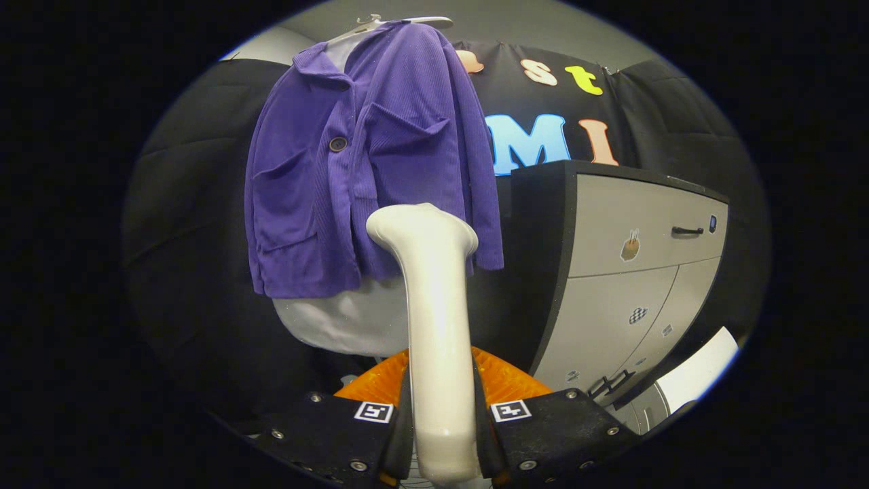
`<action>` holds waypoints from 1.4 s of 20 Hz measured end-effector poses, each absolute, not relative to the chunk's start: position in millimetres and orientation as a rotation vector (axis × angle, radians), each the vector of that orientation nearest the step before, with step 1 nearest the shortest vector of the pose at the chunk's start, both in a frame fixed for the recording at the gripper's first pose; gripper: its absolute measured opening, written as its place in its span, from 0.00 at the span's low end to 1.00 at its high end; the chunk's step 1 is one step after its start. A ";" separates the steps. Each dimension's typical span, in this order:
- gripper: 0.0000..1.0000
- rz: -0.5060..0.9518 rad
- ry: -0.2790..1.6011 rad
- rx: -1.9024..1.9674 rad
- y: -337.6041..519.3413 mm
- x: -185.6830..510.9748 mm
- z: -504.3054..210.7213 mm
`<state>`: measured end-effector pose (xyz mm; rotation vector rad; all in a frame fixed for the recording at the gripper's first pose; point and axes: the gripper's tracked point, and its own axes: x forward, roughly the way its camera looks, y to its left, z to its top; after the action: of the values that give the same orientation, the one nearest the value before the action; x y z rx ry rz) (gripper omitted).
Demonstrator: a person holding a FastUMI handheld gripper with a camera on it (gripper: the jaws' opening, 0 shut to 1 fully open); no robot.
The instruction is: Iron the clothes twice with a garment steamer, once on the left side and once on the right side.
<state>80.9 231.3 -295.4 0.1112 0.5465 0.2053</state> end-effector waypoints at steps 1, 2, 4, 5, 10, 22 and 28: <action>0.38 0.215 0.566 0.106 233.5 72.3 -303.7; 0.38 0.224 0.578 0.096 236.2 63.4 -307.8; 0.38 0.244 0.591 0.085 240.1 49.1 -311.6; 0.38 0.252 0.590 0.081 242.6 42.9 -308.0; 0.38 0.307 0.421 0.090 258.9 42.4 -229.2; 0.38 0.413 0.060 0.193 294.3 85.9 -22.9; 0.37 0.421 -0.050 0.236 310.6 129.1 46.1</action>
<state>129.1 310.6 46.1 0.2359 -0.0498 0.4210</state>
